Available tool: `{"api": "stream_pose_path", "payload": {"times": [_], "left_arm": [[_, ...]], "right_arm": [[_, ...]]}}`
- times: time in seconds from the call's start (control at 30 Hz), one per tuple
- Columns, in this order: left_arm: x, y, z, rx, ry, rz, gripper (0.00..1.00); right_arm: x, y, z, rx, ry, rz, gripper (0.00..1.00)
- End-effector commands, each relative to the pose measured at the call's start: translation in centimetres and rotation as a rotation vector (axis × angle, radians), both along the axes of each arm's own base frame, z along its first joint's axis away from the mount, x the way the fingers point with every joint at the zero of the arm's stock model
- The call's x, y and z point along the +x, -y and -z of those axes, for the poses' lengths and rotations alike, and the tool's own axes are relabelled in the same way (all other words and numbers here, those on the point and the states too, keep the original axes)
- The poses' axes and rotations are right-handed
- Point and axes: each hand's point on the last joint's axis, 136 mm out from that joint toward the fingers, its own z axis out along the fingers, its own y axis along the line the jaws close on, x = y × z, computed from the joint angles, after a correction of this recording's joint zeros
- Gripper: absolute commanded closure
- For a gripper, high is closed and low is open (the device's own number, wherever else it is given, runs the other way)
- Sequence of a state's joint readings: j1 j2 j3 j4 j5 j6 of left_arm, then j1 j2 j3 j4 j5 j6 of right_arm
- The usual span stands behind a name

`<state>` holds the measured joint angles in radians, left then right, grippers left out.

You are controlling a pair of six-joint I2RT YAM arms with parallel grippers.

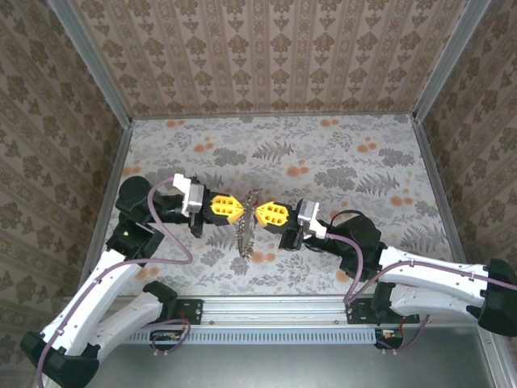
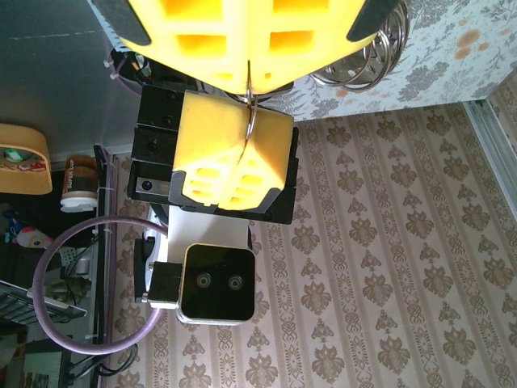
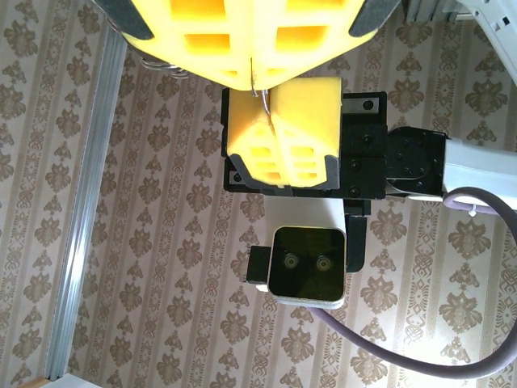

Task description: Put the keys on the keyring

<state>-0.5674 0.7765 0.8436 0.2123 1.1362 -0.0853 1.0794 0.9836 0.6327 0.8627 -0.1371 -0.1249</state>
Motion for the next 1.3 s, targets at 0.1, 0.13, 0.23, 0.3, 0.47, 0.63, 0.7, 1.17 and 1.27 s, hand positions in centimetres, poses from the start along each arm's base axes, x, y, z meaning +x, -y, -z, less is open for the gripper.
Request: {"api": "stream_pose_path", "payload": {"times": [0.1, 0.13, 0.23, 0.3, 0.47, 0.63, 0.7, 1.17, 1.27], "left_arm": [[-0.45, -0.46, -1.07, -0.032, 0.066, -0.009, 1.0], [-0.45, -0.47, -1.11, -0.033, 0.067, -0.009, 1.0], [-0.46, -0.47, -1.11, -0.033, 0.068, -0.009, 1.0], [-0.49, -0.49, -1.12, -0.033, 0.069, -0.009, 1.0], [-0.48, -0.5, -1.11, -0.033, 0.068, -0.01, 1.0], [-0.51, -0.51, -1.13, -0.034, 0.07, -0.01, 1.0], [-0.45, -0.48, -1.08, -0.032, 0.068, -0.011, 1.0], [-0.47, -0.51, -1.07, -0.032, 0.07, -0.013, 1.0], [-0.47, -0.5, -1.03, -0.031, 0.069, -0.011, 1.0]], "right_arm": [[-0.4, 0.4, -2.22, 0.051, 0.006, -0.027, 1.0], [-0.4, 0.4, -2.21, 0.052, 0.005, -0.027, 1.0], [-0.44, 0.54, -2.27, 0.054, 0.005, -0.026, 1.0], [-0.45, 0.56, -2.3, 0.055, 0.003, -0.027, 1.0], [-0.32, 0.53, -2.11, 0.05, -0.011, -0.025, 1.0], [-0.37, 0.57, -2.11, 0.05, -0.015, -0.028, 1.0], [-0.37, 0.58, -2.11, 0.05, -0.017, -0.029, 1.0], [-0.72, 0.93, -2.31, 0.059, -0.014, -0.039, 1.0], [-0.67, 0.87, -2.21, 0.059, -0.017, -0.039, 1.0]]}}
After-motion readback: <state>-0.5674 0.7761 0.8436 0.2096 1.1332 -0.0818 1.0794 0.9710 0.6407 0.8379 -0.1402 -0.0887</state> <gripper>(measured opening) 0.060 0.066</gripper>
